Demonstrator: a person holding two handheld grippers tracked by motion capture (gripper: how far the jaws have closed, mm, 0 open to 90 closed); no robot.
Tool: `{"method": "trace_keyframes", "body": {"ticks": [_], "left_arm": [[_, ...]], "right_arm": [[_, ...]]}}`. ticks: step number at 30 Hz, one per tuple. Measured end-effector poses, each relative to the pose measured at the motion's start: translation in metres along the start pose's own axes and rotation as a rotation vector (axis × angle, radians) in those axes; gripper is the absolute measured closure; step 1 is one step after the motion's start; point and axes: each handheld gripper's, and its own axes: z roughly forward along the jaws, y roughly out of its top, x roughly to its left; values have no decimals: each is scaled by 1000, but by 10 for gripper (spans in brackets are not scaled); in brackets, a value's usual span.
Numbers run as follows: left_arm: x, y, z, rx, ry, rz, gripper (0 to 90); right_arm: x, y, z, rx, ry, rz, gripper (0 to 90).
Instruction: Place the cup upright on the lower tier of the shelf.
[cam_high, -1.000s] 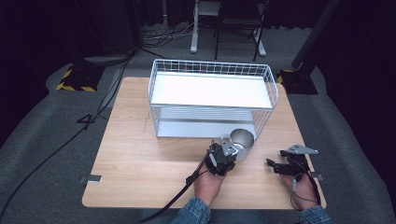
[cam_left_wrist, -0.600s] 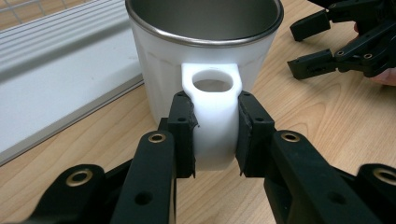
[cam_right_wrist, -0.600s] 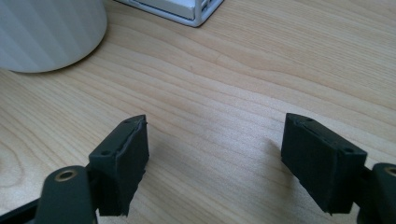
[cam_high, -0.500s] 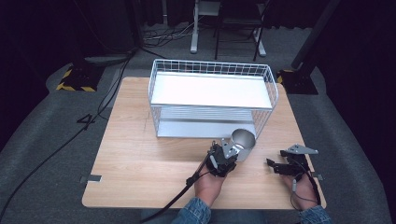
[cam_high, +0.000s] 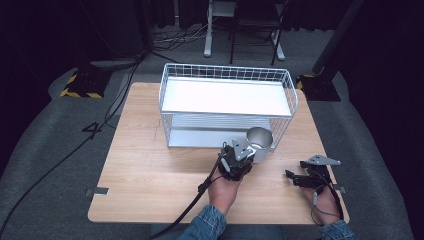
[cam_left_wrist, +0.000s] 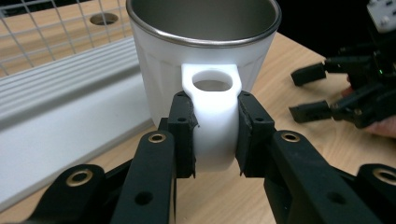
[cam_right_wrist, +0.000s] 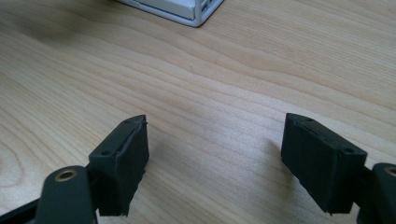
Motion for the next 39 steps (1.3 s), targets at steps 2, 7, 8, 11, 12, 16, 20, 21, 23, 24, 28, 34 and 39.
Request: {"method": "trace_keyframes", "body": {"ticks": [2,7,8,11,12,16,20,21,23,24,28,34,39], "left_arm": [[4,4,1,-8,6,-13,716],[14,14,4,-34,26,-39,716],[17,17,5,-39,32,-43,716],[20,20,8,-54,35,-49,716],[22,22,8,-57,38,-51,716],[29,29,14,-73,70,-48,716],[34,32,17,-90,95,-37,715],[35,32,17,-90,101,-39,715],[38,32,19,-98,113,-53,716],[40,32,21,-102,123,-61,715],[44,32,25,-107,141,-76,715],[49,31,33,-121,177,-92,715],[52,32,39,-111,192,-97,715]], "right_arm": [[0,0,0,0,0,0,235],[0,0,0,-1,2,-2,235],[0,0,0,-1,2,-2,235],[0,0,0,0,2,-1,235],[0,0,0,-1,2,-2,235],[0,0,0,0,2,-1,235],[0,0,0,-1,3,-3,235],[0,0,0,-1,3,-3,235],[0,0,0,0,4,-4,236],[0,0,0,0,5,-5,236],[0,0,0,0,4,-5,236],[0,0,0,0,5,-5,236],[0,0,0,0,6,-7,236]]}}
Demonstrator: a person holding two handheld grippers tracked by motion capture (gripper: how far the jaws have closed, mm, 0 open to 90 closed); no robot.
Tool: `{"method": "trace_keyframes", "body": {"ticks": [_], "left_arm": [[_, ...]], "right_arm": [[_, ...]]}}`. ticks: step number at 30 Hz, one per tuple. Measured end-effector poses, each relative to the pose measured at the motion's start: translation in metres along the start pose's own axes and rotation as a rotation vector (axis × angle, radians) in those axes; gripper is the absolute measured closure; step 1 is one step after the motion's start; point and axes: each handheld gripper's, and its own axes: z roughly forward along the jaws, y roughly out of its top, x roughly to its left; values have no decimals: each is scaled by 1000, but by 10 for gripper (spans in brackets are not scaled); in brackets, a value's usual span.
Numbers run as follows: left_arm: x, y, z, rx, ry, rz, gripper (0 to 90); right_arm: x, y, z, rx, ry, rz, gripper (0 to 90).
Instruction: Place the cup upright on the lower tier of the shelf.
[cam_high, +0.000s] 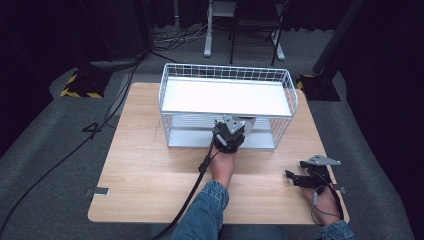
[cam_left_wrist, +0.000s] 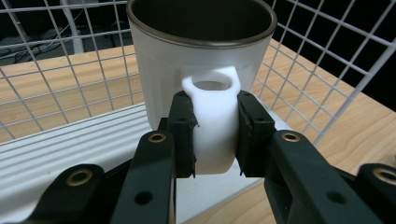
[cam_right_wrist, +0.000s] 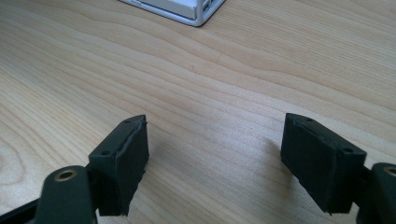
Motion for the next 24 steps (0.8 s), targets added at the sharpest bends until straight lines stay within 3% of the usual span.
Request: {"method": "trace_keyframes", "body": {"ticks": [14,24], "left_arm": [[3,-2,19,31,24,10,715],[2,-7,26,59,12,0,711]], "right_arm": [[0,0,0,-1,3,-4,235],[0,0,0,0,4,-3,235]]}}
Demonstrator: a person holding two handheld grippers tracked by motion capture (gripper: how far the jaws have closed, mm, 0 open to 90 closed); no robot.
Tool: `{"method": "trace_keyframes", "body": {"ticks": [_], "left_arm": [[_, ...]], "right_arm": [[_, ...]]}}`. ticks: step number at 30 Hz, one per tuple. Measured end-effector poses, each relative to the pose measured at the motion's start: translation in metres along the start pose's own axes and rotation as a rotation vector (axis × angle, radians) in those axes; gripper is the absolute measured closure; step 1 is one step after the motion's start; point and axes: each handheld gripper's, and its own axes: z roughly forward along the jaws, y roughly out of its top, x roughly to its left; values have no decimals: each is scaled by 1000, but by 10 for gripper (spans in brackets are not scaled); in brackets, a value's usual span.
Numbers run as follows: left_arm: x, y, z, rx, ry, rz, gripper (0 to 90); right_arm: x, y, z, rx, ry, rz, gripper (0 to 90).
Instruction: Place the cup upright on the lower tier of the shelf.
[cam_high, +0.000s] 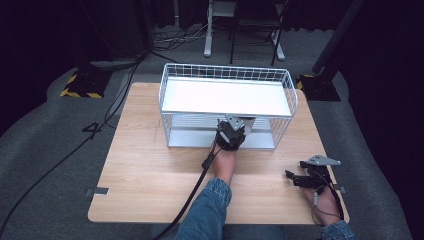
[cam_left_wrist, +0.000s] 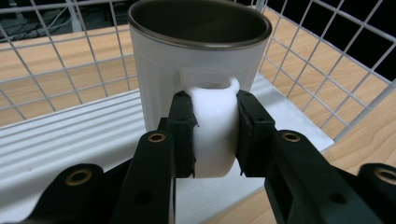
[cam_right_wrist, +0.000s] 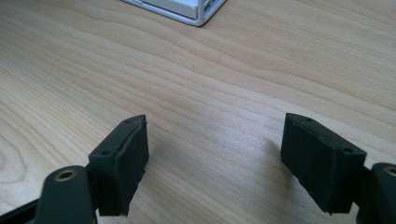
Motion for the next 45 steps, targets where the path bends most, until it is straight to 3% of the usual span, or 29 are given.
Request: {"method": "trace_keyframes", "body": {"ticks": [10,12,15,18,26,34,38,45], "left_arm": [[2,-3,1,12,0,-11,705],[2,-4,1,10,-4,-17,606],[3,-4,1,5,-21,-29,532],[2,-3,1,0,-37,-38,489],[2,-2,-4,-1,-26,-21,377],[2,0,-23,-4,-43,-9,360],[0,0,-40,-16,-63,19,355],[2,-2,-61,-25,-104,9,347]], "right_arm": [[0,0,0,-1,0,-2,236],[0,0,0,0,0,-1,236],[0,0,0,-1,0,-2,236],[0,0,0,-1,0,-2,236],[0,0,0,-1,0,-2,236],[0,0,0,-1,0,-1,236],[0,0,0,-1,0,-3,236],[0,-1,-1,0,3,-9,232]]}}
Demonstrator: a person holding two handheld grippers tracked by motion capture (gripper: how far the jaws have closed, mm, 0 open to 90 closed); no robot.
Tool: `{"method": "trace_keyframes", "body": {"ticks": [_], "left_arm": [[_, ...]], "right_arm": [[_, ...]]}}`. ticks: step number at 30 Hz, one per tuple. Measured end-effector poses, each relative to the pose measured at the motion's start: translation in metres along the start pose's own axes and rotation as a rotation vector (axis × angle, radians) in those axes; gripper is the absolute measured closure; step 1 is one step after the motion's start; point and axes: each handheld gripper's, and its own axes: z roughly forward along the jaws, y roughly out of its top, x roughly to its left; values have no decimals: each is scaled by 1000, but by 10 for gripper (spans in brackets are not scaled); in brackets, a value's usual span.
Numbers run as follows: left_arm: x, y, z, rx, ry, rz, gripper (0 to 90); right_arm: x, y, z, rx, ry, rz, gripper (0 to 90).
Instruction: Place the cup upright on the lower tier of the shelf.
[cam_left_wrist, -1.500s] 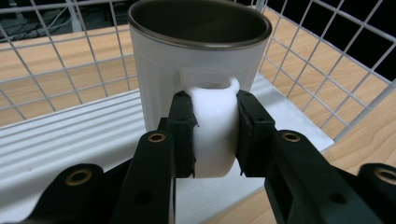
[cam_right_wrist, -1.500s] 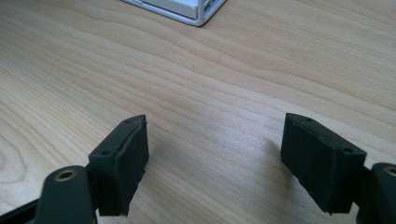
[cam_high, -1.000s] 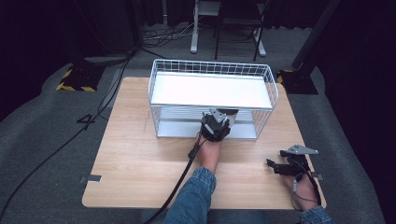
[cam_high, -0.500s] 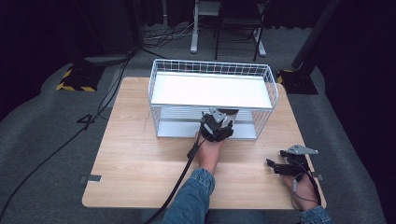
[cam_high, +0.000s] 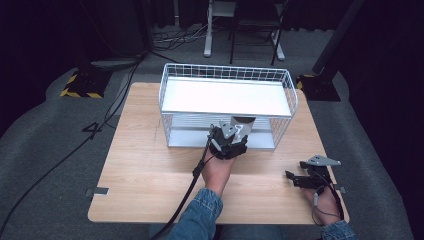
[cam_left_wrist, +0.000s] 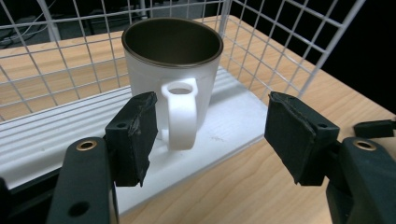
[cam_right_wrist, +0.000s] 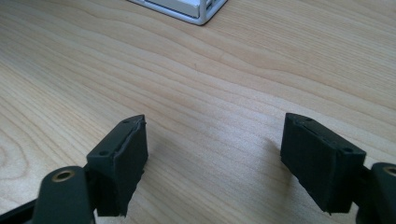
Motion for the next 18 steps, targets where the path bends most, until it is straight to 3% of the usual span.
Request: {"method": "trace_keyframes", "body": {"ticks": [18], "left_arm": [[8,-5,-62,-48,-39,-12,288]], "right_arm": [[0,0,0,2,2,0,232]]}}
